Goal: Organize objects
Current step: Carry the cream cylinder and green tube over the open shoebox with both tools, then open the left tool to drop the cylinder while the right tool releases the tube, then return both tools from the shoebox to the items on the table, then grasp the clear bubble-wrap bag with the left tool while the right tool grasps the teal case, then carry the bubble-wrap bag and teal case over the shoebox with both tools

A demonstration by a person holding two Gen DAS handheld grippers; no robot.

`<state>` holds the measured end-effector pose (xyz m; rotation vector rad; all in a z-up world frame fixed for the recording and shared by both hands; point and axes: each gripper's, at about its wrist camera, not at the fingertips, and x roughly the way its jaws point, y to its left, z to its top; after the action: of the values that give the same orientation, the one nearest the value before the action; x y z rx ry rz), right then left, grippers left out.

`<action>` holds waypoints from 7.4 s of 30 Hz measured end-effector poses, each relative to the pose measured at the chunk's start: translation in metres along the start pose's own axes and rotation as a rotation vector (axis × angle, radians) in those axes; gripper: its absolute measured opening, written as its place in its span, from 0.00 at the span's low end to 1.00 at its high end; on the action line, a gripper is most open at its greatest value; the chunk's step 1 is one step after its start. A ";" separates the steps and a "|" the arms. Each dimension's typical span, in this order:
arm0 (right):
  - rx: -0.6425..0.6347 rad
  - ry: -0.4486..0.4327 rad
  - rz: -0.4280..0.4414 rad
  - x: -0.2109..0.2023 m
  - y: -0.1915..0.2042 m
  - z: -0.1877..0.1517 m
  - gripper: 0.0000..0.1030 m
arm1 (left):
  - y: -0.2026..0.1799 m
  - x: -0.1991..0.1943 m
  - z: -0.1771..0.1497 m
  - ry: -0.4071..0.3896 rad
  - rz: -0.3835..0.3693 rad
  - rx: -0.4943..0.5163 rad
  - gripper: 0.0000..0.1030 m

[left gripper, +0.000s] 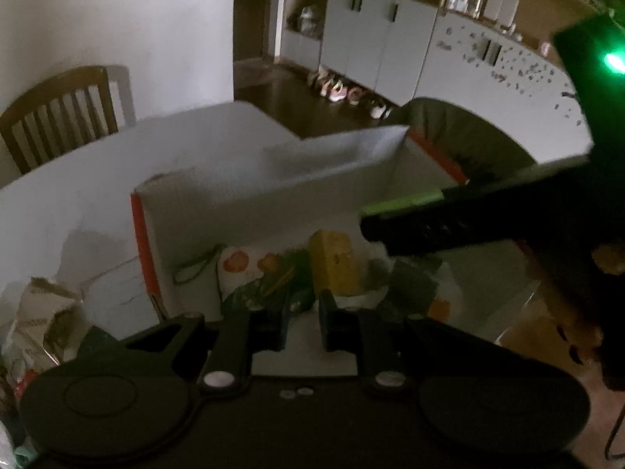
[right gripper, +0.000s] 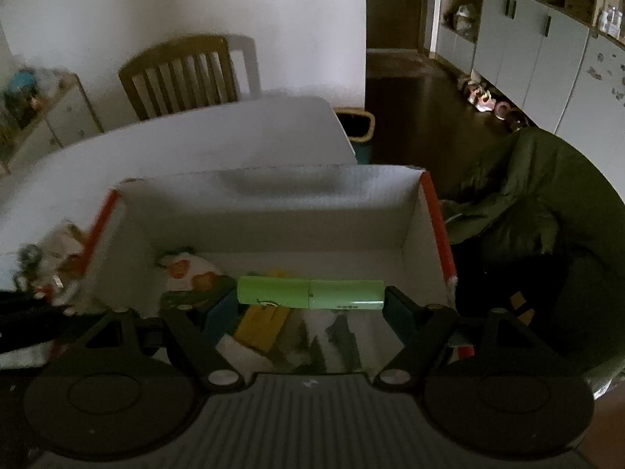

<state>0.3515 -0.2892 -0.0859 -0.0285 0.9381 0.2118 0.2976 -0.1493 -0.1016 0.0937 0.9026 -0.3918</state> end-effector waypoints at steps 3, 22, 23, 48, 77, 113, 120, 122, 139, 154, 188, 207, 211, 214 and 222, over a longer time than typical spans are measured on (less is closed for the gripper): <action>-0.008 0.023 -0.009 0.020 0.001 0.008 0.79 | -0.001 0.006 0.000 0.017 0.002 0.002 0.13; -0.071 0.089 0.000 0.055 0.002 0.014 0.78 | -0.001 0.020 0.003 0.071 0.010 -0.030 0.19; -0.072 0.087 0.003 0.054 0.001 0.014 0.78 | -0.001 0.019 0.003 0.070 0.011 -0.031 0.19; -0.058 -0.095 0.102 -0.056 0.007 -0.008 0.78 | 0.003 -0.057 0.002 -0.084 0.007 -0.049 0.26; -0.130 -0.300 0.210 -0.145 0.102 -0.050 0.82 | 0.081 -0.171 -0.050 -0.278 0.079 -0.105 0.82; -0.121 -0.135 0.183 -0.069 0.258 -0.056 0.82 | 0.250 -0.155 -0.153 -0.183 0.133 -0.210 1.00; -0.234 -0.086 0.218 -0.037 0.286 -0.068 0.82 | 0.278 -0.138 -0.164 -0.166 0.119 -0.265 1.00; -0.273 -0.067 0.241 -0.029 0.295 -0.075 0.82 | 0.283 -0.132 -0.163 -0.154 0.119 -0.261 1.00; -0.453 0.014 0.342 0.028 0.350 -0.103 0.80 | 0.303 -0.076 -0.161 -0.019 0.068 -0.393 0.80; -0.475 0.051 0.377 0.051 0.364 -0.103 0.49 | 0.300 -0.071 -0.163 -0.011 0.021 -0.405 0.48; -0.268 -0.094 0.310 -0.037 0.295 -0.081 0.35 | 0.262 -0.146 -0.140 -0.137 -0.018 -0.383 0.37; -0.143 -0.207 0.245 -0.109 0.185 -0.072 0.35 | 0.148 -0.157 -0.086 -0.197 -0.105 -0.242 0.37; -0.117 -0.214 0.228 -0.114 0.156 -0.074 0.35 | 0.124 -0.149 -0.077 -0.192 -0.115 -0.218 0.37; -0.096 -0.224 0.213 -0.117 0.132 -0.073 0.35 | 0.103 -0.142 -0.069 -0.188 -0.119 -0.194 0.37; -0.046 -0.231 0.158 -0.113 0.068 -0.067 0.35 | 0.052 -0.113 -0.047 -0.129 -0.119 -0.151 0.37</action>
<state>0.2202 -0.2497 -0.0301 0.0271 0.7049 0.3752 0.2192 -0.0565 -0.0465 -0.1235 0.8101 -0.4338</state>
